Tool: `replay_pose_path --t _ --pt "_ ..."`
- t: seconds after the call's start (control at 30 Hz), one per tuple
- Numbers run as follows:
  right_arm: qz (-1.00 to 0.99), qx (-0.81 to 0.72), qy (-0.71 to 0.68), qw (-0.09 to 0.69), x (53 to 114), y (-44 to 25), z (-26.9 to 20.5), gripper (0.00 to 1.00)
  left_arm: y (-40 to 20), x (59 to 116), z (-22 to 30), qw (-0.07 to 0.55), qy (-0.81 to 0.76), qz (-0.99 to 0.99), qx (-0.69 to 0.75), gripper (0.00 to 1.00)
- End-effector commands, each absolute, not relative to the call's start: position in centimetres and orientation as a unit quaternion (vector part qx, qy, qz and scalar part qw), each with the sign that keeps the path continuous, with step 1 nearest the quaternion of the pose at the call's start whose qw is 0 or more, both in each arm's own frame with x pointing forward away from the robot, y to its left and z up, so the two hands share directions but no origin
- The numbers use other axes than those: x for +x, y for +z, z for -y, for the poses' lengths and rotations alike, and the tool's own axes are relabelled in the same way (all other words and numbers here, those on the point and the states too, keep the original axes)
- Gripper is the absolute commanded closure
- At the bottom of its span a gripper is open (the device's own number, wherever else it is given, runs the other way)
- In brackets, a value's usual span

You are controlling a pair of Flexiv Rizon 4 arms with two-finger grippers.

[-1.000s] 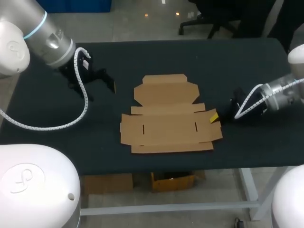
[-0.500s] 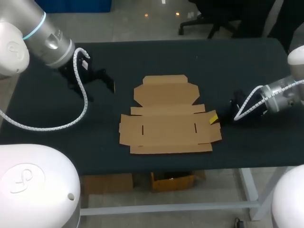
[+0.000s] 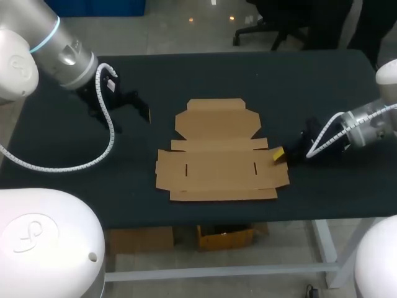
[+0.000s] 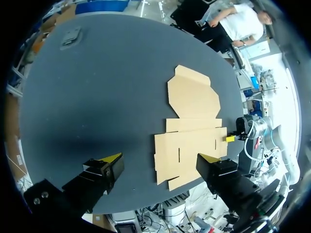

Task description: Assemble the packaging by folding the flat box into shape, placing the metal phone stand inside, and closing the box properly

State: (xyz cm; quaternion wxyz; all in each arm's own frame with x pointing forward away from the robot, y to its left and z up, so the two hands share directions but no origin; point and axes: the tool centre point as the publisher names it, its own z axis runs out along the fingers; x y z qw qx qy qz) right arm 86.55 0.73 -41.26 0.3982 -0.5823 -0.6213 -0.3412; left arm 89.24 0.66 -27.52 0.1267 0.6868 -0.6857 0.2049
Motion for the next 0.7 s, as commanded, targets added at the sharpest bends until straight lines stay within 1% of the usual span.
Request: replay_pose_path --t 0.03,0.07,0.13,0.7 --pt "0.621 -0.583 -0.342 0.397 86.5 -41.4 -0.6 0.61 -27.6 89.2 -0.5 0.126 0.204 0.687 0.686 0.00" --pt "0.621 -0.583 -0.342 0.397 86.5 -41.4 -0.5 0.59 -27.6 89.2 -0.5 0.126 0.204 0.687 0.686 0.00" --pt "0.621 -0.584 -0.342 0.396 86.6 -41.3 -0.5 0.58 -27.6 89.3 -0.5 0.125 0.204 0.688 0.685 0.00" --pt "0.627 -0.596 -0.345 0.365 87.3 -38.9 1.1 0.58 -27.6 89.5 -0.2 0.120 0.201 0.690 0.685 0.00"
